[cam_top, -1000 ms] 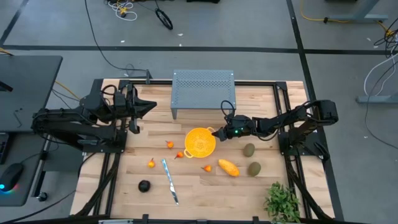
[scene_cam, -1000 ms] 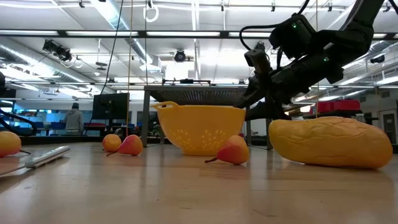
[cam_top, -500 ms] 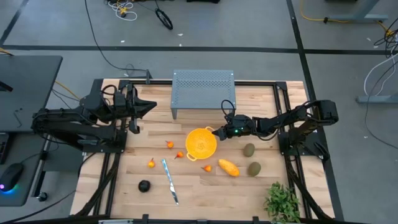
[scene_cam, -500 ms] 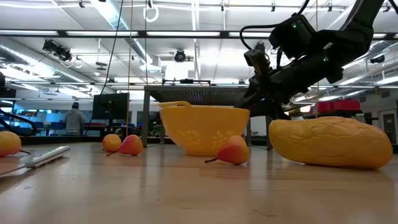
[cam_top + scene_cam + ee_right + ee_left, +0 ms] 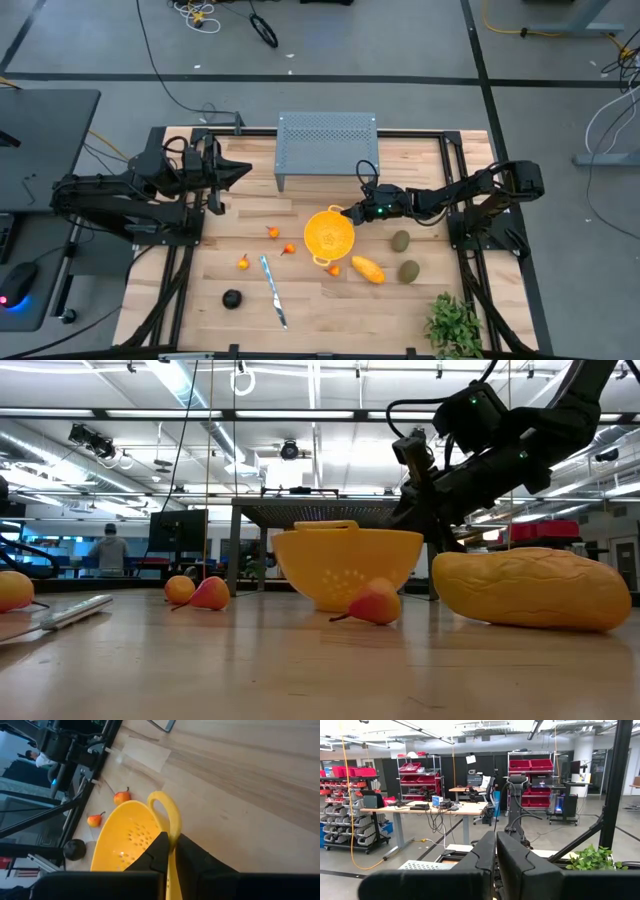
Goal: Pick & Place Fruit
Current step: Put the yellow colander bowl on the shelf
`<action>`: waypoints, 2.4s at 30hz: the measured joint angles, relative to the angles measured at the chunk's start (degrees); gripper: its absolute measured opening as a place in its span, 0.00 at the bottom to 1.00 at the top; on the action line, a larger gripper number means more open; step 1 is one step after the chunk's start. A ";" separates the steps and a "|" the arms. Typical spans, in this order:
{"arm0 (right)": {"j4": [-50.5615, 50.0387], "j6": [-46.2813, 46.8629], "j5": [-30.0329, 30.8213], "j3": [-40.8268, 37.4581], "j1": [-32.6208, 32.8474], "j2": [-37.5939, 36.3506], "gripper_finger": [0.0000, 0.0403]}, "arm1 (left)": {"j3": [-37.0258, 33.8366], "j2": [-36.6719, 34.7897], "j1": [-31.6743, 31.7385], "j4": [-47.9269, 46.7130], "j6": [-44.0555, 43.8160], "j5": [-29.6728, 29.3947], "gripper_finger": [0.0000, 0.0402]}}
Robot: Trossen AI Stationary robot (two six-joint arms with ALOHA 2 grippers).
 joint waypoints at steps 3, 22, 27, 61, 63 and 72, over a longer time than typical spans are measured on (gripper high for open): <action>0.40 -0.06 0.00 0.00 0.00 0.00 0.06 | 0.00 0.00 0.00 0.00 -0.04 0.00 0.05; 7.99 0.37 1.09 -0.02 0.02 -0.44 0.02 | 0.00 0.01 -0.01 -0.02 -0.04 0.00 0.05; 13.56 2.66 1.09 -0.02 0.00 -0.44 0.02 | 0.00 0.02 0.00 -0.02 -0.04 0.00 0.05; 18.72 6.44 1.46 7.00 -5.70 -9.14 0.02 | 0.00 0.02 0.01 0.00 -0.04 -0.46 0.05; 16.11 6.39 1.36 7.28 -6.45 -9.86 0.02 | 0.00 0.00 0.01 0.00 -0.04 -0.48 0.05; 14.46 9.30 3.17 7.41 -10.81 -11.21 0.02 | 0.00 0.01 -0.01 -0.02 0.22 -0.46 0.05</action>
